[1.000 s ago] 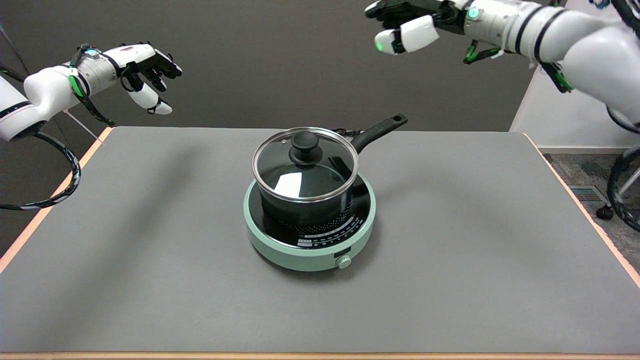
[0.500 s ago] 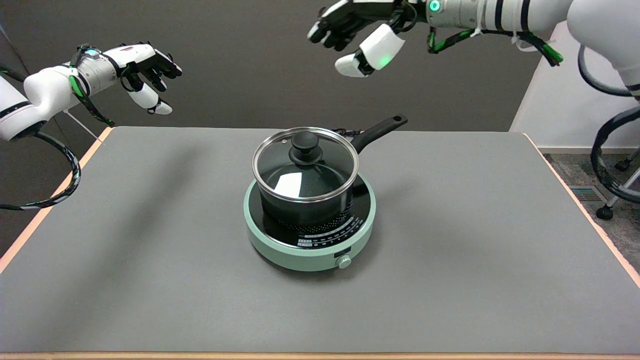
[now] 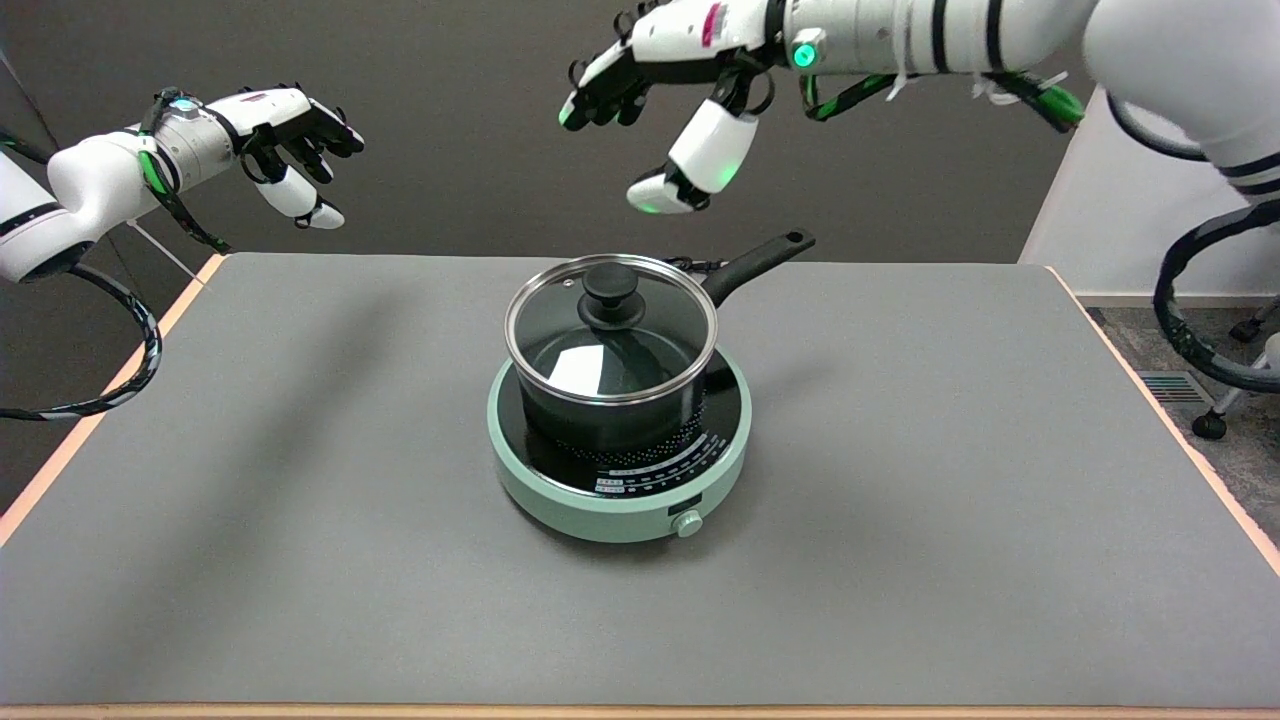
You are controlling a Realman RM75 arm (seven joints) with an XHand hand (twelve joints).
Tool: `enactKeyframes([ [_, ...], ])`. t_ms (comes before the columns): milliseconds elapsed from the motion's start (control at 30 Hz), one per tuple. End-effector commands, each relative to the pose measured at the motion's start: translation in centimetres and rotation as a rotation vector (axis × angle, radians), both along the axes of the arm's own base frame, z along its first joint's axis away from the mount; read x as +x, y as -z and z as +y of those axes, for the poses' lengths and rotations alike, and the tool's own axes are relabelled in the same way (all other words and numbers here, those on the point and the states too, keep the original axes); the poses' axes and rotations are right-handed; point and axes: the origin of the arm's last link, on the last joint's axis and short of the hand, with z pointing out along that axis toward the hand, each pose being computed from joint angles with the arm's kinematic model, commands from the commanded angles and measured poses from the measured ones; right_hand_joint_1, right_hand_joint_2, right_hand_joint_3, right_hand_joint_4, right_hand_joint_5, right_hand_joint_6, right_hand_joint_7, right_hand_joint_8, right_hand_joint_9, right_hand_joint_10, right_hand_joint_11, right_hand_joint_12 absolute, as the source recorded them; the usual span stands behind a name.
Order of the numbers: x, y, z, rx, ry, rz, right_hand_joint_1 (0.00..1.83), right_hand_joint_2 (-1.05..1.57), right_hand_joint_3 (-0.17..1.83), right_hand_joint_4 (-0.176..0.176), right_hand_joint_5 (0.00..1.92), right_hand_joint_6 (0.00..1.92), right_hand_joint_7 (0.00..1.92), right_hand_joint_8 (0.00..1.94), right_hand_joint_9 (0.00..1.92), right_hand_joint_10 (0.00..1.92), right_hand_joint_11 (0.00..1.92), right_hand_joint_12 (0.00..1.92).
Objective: Pick up the pot lid.
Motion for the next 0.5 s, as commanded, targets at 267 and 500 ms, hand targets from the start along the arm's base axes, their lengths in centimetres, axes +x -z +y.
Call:
enactKeyframes([
  [267,-5.8,2.5,-0.7,0.040,-0.108,0.266,0.52,0.54,0.82,0.045,0.33,0.19,0.45,0.23,0.51,0.31,0.32,0.54],
  [500,-7.1,2.5,-0.3,0.052,-0.083,0.254,0.60,0.52,0.85,0.043,0.30,0.17,0.43,0.22,0.50,0.31,0.32,0.53],
])
